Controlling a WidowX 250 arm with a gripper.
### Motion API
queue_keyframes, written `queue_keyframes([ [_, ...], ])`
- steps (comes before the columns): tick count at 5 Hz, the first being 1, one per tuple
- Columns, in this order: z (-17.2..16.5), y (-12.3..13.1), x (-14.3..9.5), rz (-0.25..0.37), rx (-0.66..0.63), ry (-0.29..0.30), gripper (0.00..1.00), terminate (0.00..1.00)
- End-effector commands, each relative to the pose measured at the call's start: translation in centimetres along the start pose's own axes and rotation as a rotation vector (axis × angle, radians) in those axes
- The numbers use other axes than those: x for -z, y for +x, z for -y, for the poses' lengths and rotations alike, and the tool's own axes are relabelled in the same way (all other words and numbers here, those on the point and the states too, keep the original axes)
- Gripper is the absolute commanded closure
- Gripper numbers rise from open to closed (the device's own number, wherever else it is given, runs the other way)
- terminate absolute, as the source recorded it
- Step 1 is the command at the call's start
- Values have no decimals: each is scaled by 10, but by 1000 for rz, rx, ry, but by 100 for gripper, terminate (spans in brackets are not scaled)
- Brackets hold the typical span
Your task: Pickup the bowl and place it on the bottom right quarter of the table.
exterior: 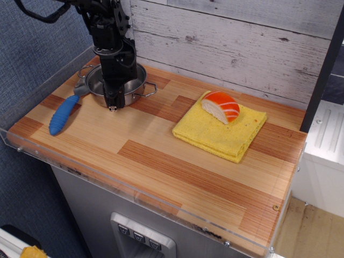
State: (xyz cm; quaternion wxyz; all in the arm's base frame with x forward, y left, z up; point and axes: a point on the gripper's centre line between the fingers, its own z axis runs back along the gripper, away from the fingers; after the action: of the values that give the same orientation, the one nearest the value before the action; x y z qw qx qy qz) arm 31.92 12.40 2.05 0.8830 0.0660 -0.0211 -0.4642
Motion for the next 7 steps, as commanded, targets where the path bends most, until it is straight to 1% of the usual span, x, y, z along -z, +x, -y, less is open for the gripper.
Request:
queue_keyframes([
  [1,-4,16,-49,60,15,120,100,0],
  [2,-1,24,-57,62,11,134,100,0],
  [3,6,33,-63,80,8,129,100,0],
  [4,17,43,-66,86,-10,104,100,0],
  [5,38,52,-62,62,-94,55,100,0],
  [6,68,52,-64,72,-198,40,100,0],
  [7,93,50,-62,52,-297,-8,100,0],
])
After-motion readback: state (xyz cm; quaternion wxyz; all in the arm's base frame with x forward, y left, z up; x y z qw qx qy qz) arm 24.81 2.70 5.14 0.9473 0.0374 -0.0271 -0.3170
